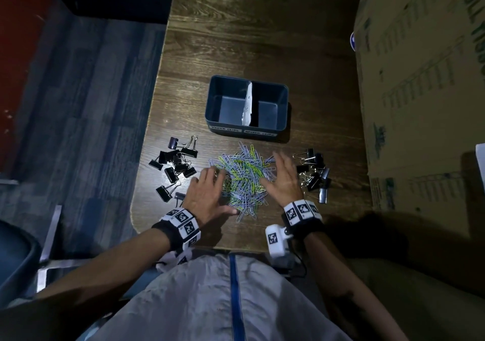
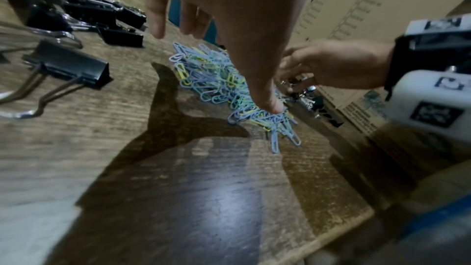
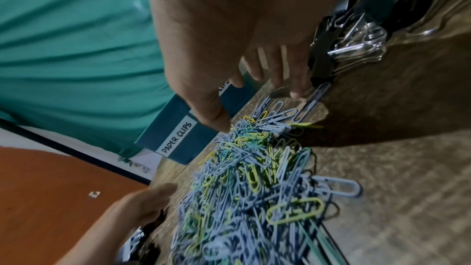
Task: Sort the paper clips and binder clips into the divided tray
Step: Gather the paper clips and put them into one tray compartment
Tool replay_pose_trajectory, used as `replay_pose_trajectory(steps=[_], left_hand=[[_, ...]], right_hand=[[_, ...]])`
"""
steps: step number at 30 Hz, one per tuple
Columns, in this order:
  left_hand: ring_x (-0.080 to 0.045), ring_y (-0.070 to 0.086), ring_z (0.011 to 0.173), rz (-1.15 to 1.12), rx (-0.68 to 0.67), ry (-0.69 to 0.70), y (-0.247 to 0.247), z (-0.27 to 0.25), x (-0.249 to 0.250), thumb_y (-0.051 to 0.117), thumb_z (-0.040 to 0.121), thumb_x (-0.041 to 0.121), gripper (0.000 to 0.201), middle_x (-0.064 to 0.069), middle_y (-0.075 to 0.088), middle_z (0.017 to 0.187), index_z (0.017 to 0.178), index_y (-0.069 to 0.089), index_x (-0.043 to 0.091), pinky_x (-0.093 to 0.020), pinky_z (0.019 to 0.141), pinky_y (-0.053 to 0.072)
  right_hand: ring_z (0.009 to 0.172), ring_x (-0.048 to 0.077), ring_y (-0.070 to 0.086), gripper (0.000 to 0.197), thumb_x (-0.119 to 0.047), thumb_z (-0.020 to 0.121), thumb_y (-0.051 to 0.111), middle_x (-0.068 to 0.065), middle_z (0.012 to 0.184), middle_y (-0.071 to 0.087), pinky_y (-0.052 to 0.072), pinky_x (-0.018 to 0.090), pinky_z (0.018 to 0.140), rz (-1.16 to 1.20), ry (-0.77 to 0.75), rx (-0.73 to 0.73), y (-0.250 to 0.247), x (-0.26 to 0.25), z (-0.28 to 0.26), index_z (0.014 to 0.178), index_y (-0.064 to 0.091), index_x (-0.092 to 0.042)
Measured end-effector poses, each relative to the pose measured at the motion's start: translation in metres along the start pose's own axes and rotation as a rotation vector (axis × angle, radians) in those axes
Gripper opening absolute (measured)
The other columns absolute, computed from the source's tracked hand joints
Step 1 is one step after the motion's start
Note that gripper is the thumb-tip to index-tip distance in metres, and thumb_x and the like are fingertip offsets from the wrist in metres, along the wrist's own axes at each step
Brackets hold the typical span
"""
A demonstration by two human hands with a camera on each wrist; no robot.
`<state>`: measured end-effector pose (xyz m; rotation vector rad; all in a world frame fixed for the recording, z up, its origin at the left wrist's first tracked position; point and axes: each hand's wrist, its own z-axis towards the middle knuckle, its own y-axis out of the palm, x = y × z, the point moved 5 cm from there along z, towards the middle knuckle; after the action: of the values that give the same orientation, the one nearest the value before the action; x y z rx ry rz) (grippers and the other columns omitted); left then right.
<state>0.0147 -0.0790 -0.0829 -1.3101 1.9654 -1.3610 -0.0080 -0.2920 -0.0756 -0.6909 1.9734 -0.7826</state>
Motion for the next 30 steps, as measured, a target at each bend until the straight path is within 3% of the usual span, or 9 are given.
replay_pose_trajectory(steps=[2, 5, 10, 14, 16, 19, 22, 26, 30], left_hand=[[-0.038, -0.011, 0.145, 0.051, -0.118, -0.042, 0.012, 0.008, 0.0, 0.051, 0.053, 0.091, 0.138, -0.019, -0.021, 0.155, 0.148, -0.021, 0.021, -0.058, 0.114, 0.011], [-0.042, -0.024, 0.14, 0.031, -0.197, -0.036, 0.02, 0.022, 0.007, 0.064, 0.054, 0.083, 0.147, -0.022, -0.036, 0.148, 0.14, -0.039, 0.023, -0.059, 0.116, 0.002], [-0.037, -0.015, 0.144, -0.113, -0.162, 0.06, 0.015, 0.036, 0.021, 0.081, 0.061, 0.056, 0.142, -0.021, -0.02, 0.156, 0.147, -0.027, 0.021, -0.051, 0.12, 0.007], [-0.035, 0.022, 0.14, -0.201, -0.045, 0.148, 0.002, 0.038, 0.027, 0.08, 0.074, 0.025, 0.107, -0.021, 0.019, 0.153, 0.153, 0.009, 0.013, -0.048, 0.109, 0.037], [-0.034, 0.031, 0.134, -0.245, -0.004, 0.187, 0.0, 0.035, 0.026, 0.076, 0.078, 0.019, 0.093, -0.02, 0.028, 0.149, 0.151, 0.018, 0.012, -0.047, 0.104, 0.042], [-0.03, 0.033, 0.132, -0.207, -0.009, 0.221, 0.002, 0.032, 0.022, 0.074, 0.077, 0.04, 0.094, -0.013, 0.03, 0.148, 0.15, 0.019, 0.018, -0.047, 0.104, 0.041], [-0.025, 0.026, 0.137, -0.149, 0.01, 0.204, -0.008, 0.035, 0.019, 0.057, 0.081, 0.063, 0.085, -0.007, 0.025, 0.15, 0.146, 0.019, 0.024, -0.051, 0.109, 0.034], [-0.027, 0.009, 0.146, -0.148, -0.025, 0.156, -0.017, 0.063, 0.019, 0.038, 0.086, 0.071, 0.086, -0.006, 0.004, 0.16, 0.151, 0.01, 0.022, -0.055, 0.113, 0.022], [-0.025, -0.002, 0.148, -0.094, -0.116, 0.182, -0.02, 0.087, 0.025, 0.027, 0.089, 0.072, 0.088, -0.004, -0.007, 0.161, 0.153, -0.001, 0.02, -0.053, 0.115, 0.015]], right_hand=[[0.152, 0.028, -0.002, 0.099, -0.054, 0.085, 0.067, -0.004, 0.166, -0.005, 0.009, 0.056, 0.118, 0.003, 0.042, -0.165, 0.007, -0.004, 0.012, 0.158, 0.005, -0.032], [0.152, 0.027, -0.009, 0.121, -0.067, 0.069, 0.074, -0.002, 0.165, -0.016, 0.003, 0.055, 0.119, -0.236, -0.031, -0.325, 0.024, -0.017, 0.02, 0.156, -0.005, -0.038], [0.151, 0.03, 0.003, 0.132, -0.04, 0.061, 0.091, 0.004, 0.166, -0.007, 0.016, 0.055, 0.121, -0.381, -0.205, -0.342, 0.049, -0.026, 0.004, 0.157, 0.0, -0.032], [0.133, 0.032, 0.037, 0.094, -0.022, 0.068, 0.087, 0.011, 0.149, 0.036, 0.04, 0.051, 0.107, -0.24, -0.285, -0.132, 0.048, -0.027, -0.005, 0.148, 0.038, -0.02], [0.124, 0.031, 0.046, 0.082, -0.016, 0.069, 0.086, 0.009, 0.138, 0.047, 0.045, 0.049, 0.102, -0.161, -0.307, -0.091, 0.043, -0.023, -0.008, 0.141, 0.047, -0.018], [0.125, 0.026, 0.047, 0.08, -0.03, 0.072, 0.085, 0.004, 0.138, 0.049, 0.045, 0.047, 0.103, -0.15, -0.292, -0.063, 0.03, -0.013, -0.014, 0.143, 0.047, -0.022], [0.127, 0.028, 0.044, 0.085, -0.05, 0.071, 0.082, 0.006, 0.14, 0.045, 0.047, 0.048, 0.1, -0.211, -0.158, 0.017, 0.016, 0.004, -0.019, 0.143, 0.045, -0.025], [0.136, 0.033, 0.035, 0.088, -0.063, 0.074, 0.073, 0.01, 0.148, 0.033, 0.044, 0.051, 0.102, -0.237, 0.045, 0.006, 0.015, 0.019, -0.028, 0.146, 0.038, -0.028], [0.14, 0.034, 0.026, 0.096, -0.066, 0.082, 0.062, 0.014, 0.154, 0.028, 0.037, 0.048, 0.11, -0.254, 0.017, -0.065, 0.03, 0.009, -0.033, 0.154, 0.025, -0.015]])
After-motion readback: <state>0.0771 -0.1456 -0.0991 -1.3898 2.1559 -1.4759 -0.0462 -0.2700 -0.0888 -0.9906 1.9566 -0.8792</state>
